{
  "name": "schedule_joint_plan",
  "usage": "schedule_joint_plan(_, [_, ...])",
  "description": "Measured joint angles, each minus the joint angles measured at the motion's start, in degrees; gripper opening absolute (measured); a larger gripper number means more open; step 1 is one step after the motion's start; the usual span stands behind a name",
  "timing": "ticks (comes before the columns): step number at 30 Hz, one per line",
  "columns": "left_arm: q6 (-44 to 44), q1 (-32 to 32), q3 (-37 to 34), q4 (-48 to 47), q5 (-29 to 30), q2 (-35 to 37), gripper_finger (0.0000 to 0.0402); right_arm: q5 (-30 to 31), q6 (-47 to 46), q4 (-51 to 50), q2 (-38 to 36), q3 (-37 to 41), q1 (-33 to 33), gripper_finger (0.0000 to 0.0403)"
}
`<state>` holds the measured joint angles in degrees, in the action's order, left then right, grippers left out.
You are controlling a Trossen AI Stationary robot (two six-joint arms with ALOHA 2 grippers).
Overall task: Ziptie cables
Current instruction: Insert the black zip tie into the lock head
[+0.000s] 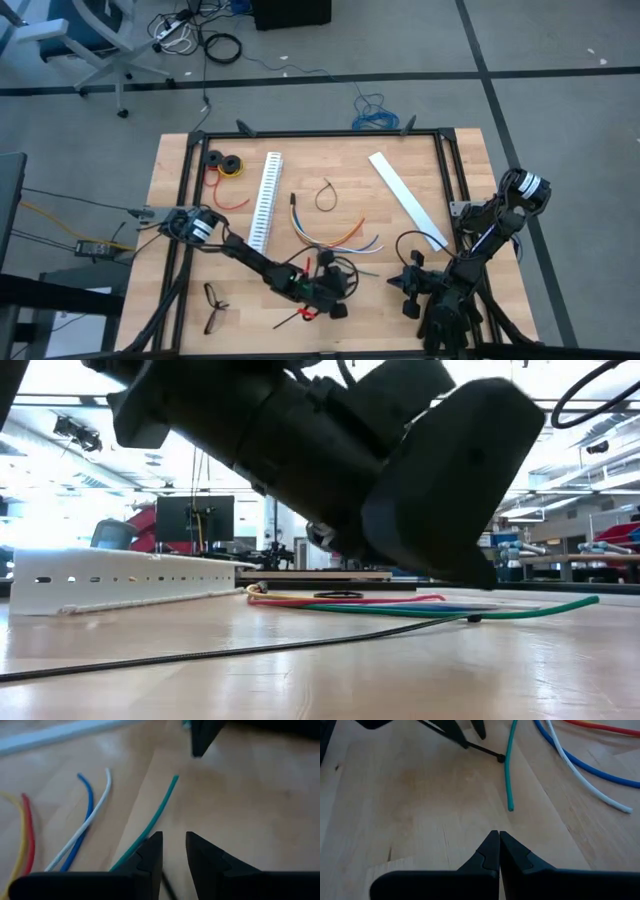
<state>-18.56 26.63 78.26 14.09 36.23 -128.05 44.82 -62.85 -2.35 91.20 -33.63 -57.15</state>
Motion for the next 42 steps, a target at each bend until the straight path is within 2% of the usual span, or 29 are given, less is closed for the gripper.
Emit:
schedule_joint_plan(5, [-5.80, 0.00, 0.00, -6.42, -1.54, 0.02, 0.0094, 0.00, 0.02, 0.07, 0.00, 0.00, -0.04, 0.0000])
schedule_joint_plan(9, [-7.63, 0.00, -0.45, -6.38, -4.20, 0.07, 0.0094, 0.02, 0.00, 0.07, 0.00, 0.00, -0.04, 0.0000])
schedule_joint_plan(15, [-8.91, -0.25, -0.55, -6.41, -4.31, -0.03, 0.0092, 0.02, 0.00, 0.07, 0.00, 0.00, -0.04, 0.0000])
schedule_joint_plan(18, [-8.88, -0.64, -0.55, -6.48, -4.41, -0.04, 0.0071, 0.04, 0.00, 0.12, 0.00, 0.00, -0.04, 0.0000])
schedule_joint_plan(21, [-8.64, -1.00, -0.55, -6.51, -4.33, -0.04, 0.0019, 0.04, 0.00, 0.13, 0.00, 0.00, -0.04, 0.0000])
schedule_joint_plan(24, [-8.57, -1.03, -0.55, -6.41, -3.39, -0.09, 0.0006, 0.04, 0.00, 0.11, 0.00, 0.00, -0.04, 0.0000])
schedule_joint_plan(29, [-6.36, 0.35, -0.58, -5.74, 1.55, -0.09, 0.0003, 0.06, 0.02, 0.11, 0.00, 0.00, -0.04, 0.0000])
schedule_joint_plan(36, [-5.15, 2.74, 0.58, -4.88, 13.32, 0.03, 0.0001, 0.63, 0.04, 0.09, 0.00, 0.00, -0.04, 0.0000])
schedule_joint_plan(42, [-7.35, 3.98, -0.42, -3.57, 21.27, 0.04, 0.0001, 4.76, 0.09, 0.07, 0.00, 0.02, -0.04, 0.0000])
